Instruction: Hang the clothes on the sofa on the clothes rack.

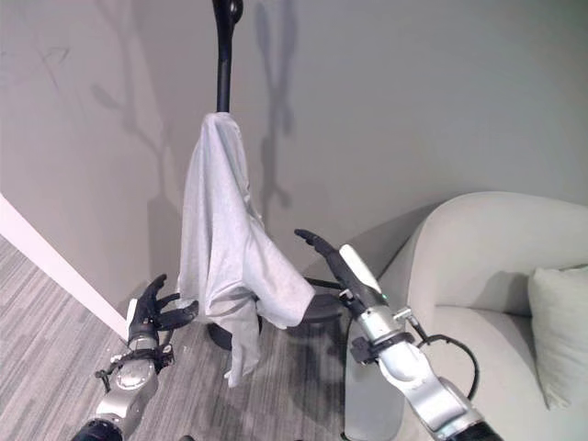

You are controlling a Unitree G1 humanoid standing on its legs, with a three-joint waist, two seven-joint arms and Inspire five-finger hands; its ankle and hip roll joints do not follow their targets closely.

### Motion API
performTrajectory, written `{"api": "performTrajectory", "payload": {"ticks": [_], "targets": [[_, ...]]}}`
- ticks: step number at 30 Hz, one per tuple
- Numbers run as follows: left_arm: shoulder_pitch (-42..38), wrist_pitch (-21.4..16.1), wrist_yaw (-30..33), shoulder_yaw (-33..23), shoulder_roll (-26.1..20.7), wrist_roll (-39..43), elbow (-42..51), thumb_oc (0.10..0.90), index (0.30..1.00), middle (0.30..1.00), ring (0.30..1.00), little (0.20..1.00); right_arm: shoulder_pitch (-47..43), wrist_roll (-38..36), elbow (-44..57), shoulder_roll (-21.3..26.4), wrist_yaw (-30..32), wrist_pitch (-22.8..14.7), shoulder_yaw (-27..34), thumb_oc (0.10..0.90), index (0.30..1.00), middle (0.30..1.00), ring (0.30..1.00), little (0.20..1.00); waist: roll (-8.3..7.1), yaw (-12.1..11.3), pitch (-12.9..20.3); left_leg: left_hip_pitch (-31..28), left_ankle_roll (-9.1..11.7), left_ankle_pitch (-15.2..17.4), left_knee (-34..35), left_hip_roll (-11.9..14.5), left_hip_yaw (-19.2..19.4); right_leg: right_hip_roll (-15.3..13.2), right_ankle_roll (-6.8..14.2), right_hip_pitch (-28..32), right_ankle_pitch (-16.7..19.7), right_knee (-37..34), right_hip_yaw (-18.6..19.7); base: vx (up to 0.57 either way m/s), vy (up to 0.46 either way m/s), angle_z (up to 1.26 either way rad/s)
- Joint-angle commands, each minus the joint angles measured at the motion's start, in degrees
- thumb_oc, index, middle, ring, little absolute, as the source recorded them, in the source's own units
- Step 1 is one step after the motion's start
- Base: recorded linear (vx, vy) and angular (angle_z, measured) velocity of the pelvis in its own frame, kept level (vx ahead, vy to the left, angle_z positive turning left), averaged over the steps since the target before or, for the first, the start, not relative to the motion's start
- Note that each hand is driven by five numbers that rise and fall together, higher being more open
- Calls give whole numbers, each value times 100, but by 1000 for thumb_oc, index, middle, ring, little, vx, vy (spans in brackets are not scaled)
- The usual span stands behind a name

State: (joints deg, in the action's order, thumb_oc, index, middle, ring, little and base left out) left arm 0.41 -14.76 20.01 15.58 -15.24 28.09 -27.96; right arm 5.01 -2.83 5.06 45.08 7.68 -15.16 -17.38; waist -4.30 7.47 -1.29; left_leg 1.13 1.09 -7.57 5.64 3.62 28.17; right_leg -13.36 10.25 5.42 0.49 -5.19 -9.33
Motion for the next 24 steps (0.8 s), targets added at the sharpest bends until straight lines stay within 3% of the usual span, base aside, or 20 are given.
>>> {"api": "performTrajectory", "payload": {"ticks": [1, 3, 5, 8, 10, 11, 13, 16, 17, 18, 19, 20, 21, 22, 24], "targets": [[-583, -479, -704, -148, -58, 674, 465, 800, 900, 900, 900, 900, -459, -412, 273, 173, -76, -490, 573, 800, 900, 900, 900, 900, 109, -120, 212, -766, 92, 1045, -64, 118, -198, -38, 236, 39, 667, 19, -247, -23, -52, 3], [-392, -359, -1109, -140, -192, 911, 730, 800, 900, 900, 900, 900, -395, -693, 309, 349, -463, -529, 653, 800, 900, 900, 900, 900, 122, -131, 222, -761, 99, 1032, -64, 123, -229, -31, 230, 64, 664, 19, -270, -18, -37, 6], [-34, -278, -1761, -228, -423, 1096, 1014, 800, 900, 900, 900, 900, -306, -1122, 441, 857, -1109, -614, 792, 800, 900, 900, 900, 900, 119, -143, 233, -762, 123, 1014, -64, 138, -228, -28, 232, 75, 662, 19, -280, -8, -23, 6], [278, -213, -2291, -496, -448, 1166, 738, 800, 900, 900, 900, 900, -81, -1433, 591, 1387, -1730, -607, 1002, 800, 900, 900, 900, 900, 110, -140, 253, -763, 154, 1006, -64, 158, -197, -19, 236, 60, 666, 19, -260, 0, 0, 0], [423, -125, -2497, -691, -314, 1155, -29, 800, 900, 900, 900, 900, 162, -1608, 770, 2035, -2286, -565, 1107, 800, 900, 900, 900, 900, 102, -102, 248, -770, 189, 985, -64, 177, -146, 4, 232, 23, 675, 19, -216, -3, -10, -3], [421, -128, -2499, -689, -310, 1154, -33, 800, 900, 900, 900, 900, 172, -1611, 775, 2040, -2289, -564, 1117, 800, 900, 900, 900, 900, 106, -104, 249, -769, 189, 985, -64, 178, -146, 5, 232, 22, 675, 19, -216, -5, -14, -10], [532, -21, -2662, -961, -102, 1237, -921, 800, 900, 900, 900, 900, 407, -1735, 894, 2798, -2742, -532, 1212, 800, 900, 900, 900, 900, 105, -55, 249, -785, 229, 970, -64, 198, -75, 12, 238, -9, 693, 19, -183, -1, -2, -15], [520, 24, -2754, -1303, 106, 1010, -2110, 800, 900, 900, 900, 900, 898, -2005, 879, 3325, -3202, -471, 1572, 800, 900, 900, 900, 900, 104, 8, 252, -809, 270, 958, -64, 215, 1, 25, 245, -51, 706, 24, -136, 9, -6, -18], [470, 80, -2804, -1440, 205, 1045, -2546, 800, 900, 900, 900, 900, 1085, -2192, 820, 3243, -3340, -424, 1738, 800, 900, 900, 900, 900, 107, 27, 249, -809, 279, 955, -64, 221, 2, 27, 244, -55, 704, 29, -141, 10, -40, -20], [327, 92, -2761, -1497, 285, 677, -3178, 800, 900, 900, 900, 900, 1241, -2842, 156, 2455, -3556, -98, 1790, 800, 900, 900, 900, 900, 140, 36, 229, -797, 281, 943, -64, 233, -9, 33, 228, -55, 670, 55, -193, 8, -59, -12], [228, 112, -2733, -1438, 324, 260, -3671, 800, 900, 900, 900, 900, 977, -3303, -1422, 765, -3484, 260, 1415, 800, 900, 900, 900, 900, 141, 35, 220, -784, 265, 940, -64, 228, -59, 38, 197, -28, 637, 79, -255, 16, -71, 16], [137, 147, -2590, -1438, 368, 59, -4140, 800, 900, 900, 900, 900, 686, -3217, -3582, -1144, -2537, 317, 1349, 800, 900, 900, 900, 900, 165, -16, 228, -784, 237, 946, -64, 211, -118, 40, 163, -1, 610, 94, -300, 53, -81, 27], [-6, 52, -2201, -1481, 383, -99, -4706, 800, 900, 900, 900, 900, 138, -4005, -6179, -2682, -1948, 554, 1698, 800, 900, 900, 900, 900, 165, -153, 242, -810, 217, 959, -64, 198, -235, 57, 113, 90, 525, 77, -368, 89, -71, 28], [-63, 55, -2066, -1445, 403, -206, -4880, 800, 900, 900, 900, 900, -120, -4433, -7515, -3073, -1673, 704, 2078, 800, 900, 900, 900, 900, 168, -223, 275, -845, 219, 983, -64, 195, -292, 76, 96, 154, 476, 73, -398, 93, -57, 3], [-130, 52, -1982, -1423, 404, -272, -4943, 800, 900, 900, 900, 900, -255, -4545, -8045, -3202, -1576, 797, 2274, 800, 900, 900, 900, 900, 165, -257, 278, -863, 221, 996, -64, 194, -323, 84, 89, 195, 449, 59, -426, 41, -17, 13]]}}
